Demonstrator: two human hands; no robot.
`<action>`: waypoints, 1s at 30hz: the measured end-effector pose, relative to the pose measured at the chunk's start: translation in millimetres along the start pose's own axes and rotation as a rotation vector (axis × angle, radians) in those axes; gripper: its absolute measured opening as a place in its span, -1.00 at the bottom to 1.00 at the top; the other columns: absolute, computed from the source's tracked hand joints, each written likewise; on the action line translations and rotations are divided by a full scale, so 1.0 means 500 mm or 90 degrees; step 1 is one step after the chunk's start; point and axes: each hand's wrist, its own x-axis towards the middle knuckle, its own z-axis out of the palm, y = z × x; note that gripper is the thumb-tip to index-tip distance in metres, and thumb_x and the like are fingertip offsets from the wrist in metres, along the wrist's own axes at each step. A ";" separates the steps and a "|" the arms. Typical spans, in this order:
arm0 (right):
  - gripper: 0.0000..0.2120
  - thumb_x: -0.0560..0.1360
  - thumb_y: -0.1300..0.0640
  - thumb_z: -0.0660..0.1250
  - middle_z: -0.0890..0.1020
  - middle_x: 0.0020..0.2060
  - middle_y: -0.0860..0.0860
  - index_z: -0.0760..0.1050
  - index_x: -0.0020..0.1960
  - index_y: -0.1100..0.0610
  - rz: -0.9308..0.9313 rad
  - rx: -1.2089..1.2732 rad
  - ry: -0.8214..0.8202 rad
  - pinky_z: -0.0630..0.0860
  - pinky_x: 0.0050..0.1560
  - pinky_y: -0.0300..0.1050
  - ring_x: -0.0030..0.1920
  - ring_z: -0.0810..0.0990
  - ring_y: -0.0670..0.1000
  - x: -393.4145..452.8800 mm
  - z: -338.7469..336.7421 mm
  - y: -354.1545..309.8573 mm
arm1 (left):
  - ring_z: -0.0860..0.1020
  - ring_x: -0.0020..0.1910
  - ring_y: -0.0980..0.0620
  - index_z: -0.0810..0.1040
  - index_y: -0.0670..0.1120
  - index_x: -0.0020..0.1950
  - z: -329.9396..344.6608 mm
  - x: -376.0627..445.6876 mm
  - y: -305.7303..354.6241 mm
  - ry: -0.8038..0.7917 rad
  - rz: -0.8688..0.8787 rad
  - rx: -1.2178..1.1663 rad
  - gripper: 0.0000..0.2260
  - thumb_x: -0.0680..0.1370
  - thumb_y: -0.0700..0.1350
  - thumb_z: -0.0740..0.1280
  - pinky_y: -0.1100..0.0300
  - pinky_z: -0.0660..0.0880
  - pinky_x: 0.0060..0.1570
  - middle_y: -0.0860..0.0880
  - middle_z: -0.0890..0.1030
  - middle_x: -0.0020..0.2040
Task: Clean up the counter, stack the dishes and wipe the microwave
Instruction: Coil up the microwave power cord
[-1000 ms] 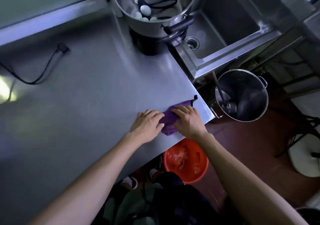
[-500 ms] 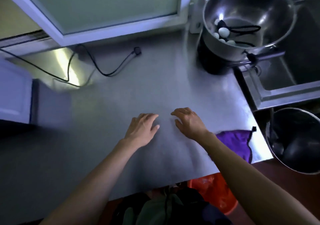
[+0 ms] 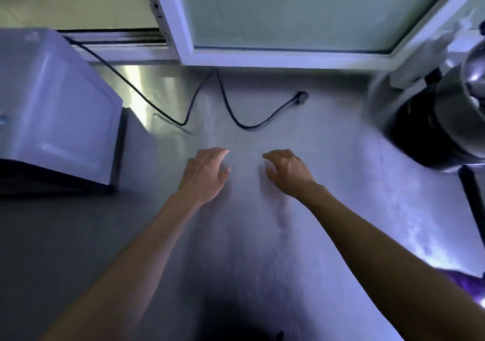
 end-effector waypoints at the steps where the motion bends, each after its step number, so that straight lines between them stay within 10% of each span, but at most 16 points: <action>1: -0.56 0.60 0.12 0.25 0.46 0.43 0.05 0.40 0.47 0.08 0.009 0.006 0.002 0.38 0.35 0.04 0.42 0.37 0.12 0.029 -0.001 -0.016 | 0.34 0.43 -0.08 0.38 -0.07 0.49 -0.015 0.016 -0.019 0.009 0.003 0.000 -0.56 0.62 -0.01 0.28 -0.05 0.30 0.33 -0.02 0.43 0.45; 17: -0.65 0.53 0.22 0.20 0.62 0.18 0.07 0.50 0.29 0.06 0.131 0.044 0.048 0.44 0.22 0.06 0.17 0.52 0.16 0.261 0.007 -0.104 | 0.42 0.39 -0.22 0.21 -0.12 0.57 -0.120 0.248 -0.139 0.051 -0.127 -0.125 -0.45 0.62 -0.01 0.26 -0.10 0.35 0.35 -0.15 0.41 0.47; 25: -0.62 0.56 0.18 0.20 0.62 0.18 0.09 0.49 0.36 0.07 0.095 0.095 0.007 0.48 0.23 0.10 0.17 0.54 0.19 0.222 0.013 -0.122 | 0.59 -0.14 -0.09 0.57 -0.10 0.23 -0.108 0.228 -0.118 0.131 -0.154 -0.305 -0.77 0.61 -0.10 0.29 0.12 0.50 -0.08 -0.01 0.62 -0.15; 30: -0.60 0.57 0.19 0.25 0.58 0.27 0.08 0.46 0.39 0.03 0.116 0.205 0.032 0.51 0.24 0.04 0.24 0.54 0.13 0.168 -0.009 -0.131 | 0.60 -0.18 -0.03 0.58 -0.07 0.18 -0.121 0.172 -0.092 0.153 -0.132 -0.374 -0.82 0.61 -0.17 0.28 0.09 0.54 -0.08 -0.02 0.66 -0.16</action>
